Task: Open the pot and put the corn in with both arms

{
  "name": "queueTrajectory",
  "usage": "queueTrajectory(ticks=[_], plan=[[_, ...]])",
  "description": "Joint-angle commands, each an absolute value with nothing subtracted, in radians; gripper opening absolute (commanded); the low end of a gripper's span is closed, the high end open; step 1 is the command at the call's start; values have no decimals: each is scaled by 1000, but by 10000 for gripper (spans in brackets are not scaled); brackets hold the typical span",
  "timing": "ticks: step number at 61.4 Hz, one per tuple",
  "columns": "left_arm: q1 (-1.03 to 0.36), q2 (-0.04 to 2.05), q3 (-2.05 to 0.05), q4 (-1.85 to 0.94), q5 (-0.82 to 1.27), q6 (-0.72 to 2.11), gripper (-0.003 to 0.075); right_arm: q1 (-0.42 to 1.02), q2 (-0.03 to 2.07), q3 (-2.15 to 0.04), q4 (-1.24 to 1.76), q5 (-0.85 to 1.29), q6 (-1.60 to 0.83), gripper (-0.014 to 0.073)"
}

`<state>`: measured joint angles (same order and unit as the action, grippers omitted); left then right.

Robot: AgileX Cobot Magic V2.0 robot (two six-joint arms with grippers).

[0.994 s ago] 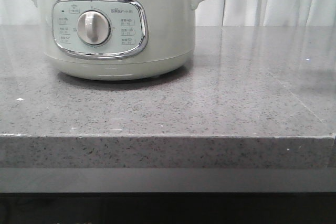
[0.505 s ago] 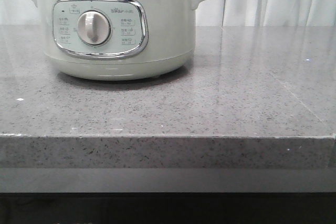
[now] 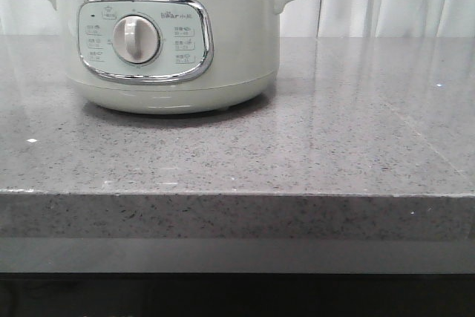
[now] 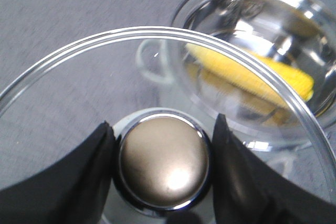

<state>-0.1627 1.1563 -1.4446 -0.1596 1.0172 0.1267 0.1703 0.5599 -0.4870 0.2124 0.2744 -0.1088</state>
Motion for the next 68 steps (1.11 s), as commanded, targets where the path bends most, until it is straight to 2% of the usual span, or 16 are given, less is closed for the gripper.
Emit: queueTrajectory(ticks=[1,28,42,68], plan=[[-220,1224,-1571,-166,893,132,117,164,559,-511,217,190,-110,-69],[-410,1579,-1905,-126,897,132,118,164,559,-511,217,191,-110,-69],[-464,1646,-1946,-125,831,132,118,164,559,-511,217,191,-110,-69],[-467,1701,-1946,-128,786,132,118,164,559,-511,217,193,-110,-69]])
